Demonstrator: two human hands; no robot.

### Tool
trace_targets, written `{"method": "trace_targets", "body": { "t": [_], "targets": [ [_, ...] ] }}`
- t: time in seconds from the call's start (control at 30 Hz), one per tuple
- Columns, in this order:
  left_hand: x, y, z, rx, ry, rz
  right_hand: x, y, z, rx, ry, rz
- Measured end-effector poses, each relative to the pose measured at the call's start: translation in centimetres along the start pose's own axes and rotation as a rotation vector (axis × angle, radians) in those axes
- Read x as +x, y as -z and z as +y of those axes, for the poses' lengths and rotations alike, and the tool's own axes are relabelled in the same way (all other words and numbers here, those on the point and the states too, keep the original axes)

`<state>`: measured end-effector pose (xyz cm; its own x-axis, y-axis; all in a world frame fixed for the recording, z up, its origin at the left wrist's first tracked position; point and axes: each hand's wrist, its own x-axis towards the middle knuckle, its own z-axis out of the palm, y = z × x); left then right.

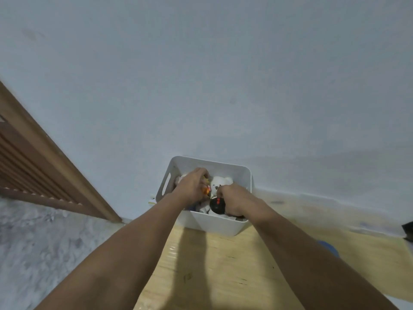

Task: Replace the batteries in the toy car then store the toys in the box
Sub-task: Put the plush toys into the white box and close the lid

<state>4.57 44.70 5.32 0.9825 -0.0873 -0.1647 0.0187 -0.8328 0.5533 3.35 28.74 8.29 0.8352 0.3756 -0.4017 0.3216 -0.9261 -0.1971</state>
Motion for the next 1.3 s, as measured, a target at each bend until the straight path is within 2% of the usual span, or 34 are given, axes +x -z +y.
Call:
{"method": "trace_targets", "body": {
  "t": [0.37,0.47,0.6,0.73,0.83,1.1,1.3],
  "targets": [
    [0.8,-1.0,-0.9,0.094,-0.039,-0.064,-1.5,0.3,1.2,0.024,0.036,0.105],
    [0.5,-0.7,-0.5,0.095,-0.038,-0.052,-1.9,0.2,1.6,0.1,0.029,0.171],
    [-0.7,-0.1,1.1,0.031,-0.025,0.041,-3.5,0.8,2.7,0.286,0.005,0.315],
    [-1.8,-0.3,4.8,0.023,-0.095,0.141,-5.6,1.8,5.1,0.415,-0.013,0.423],
    [-2.2,-1.2,8.5,-0.028,-0.16,0.145,-8.0,2.3,7.5,0.449,-0.042,0.463],
    [-4.4,-7.6,19.3,-0.054,-0.315,0.014,-16.8,0.1,17.7,0.473,-0.233,0.458],
    [-7.3,-14.2,25.9,-0.056,-0.347,-0.167,-23.6,-3.5,26.2,0.476,-0.406,0.413]
  ]
}}
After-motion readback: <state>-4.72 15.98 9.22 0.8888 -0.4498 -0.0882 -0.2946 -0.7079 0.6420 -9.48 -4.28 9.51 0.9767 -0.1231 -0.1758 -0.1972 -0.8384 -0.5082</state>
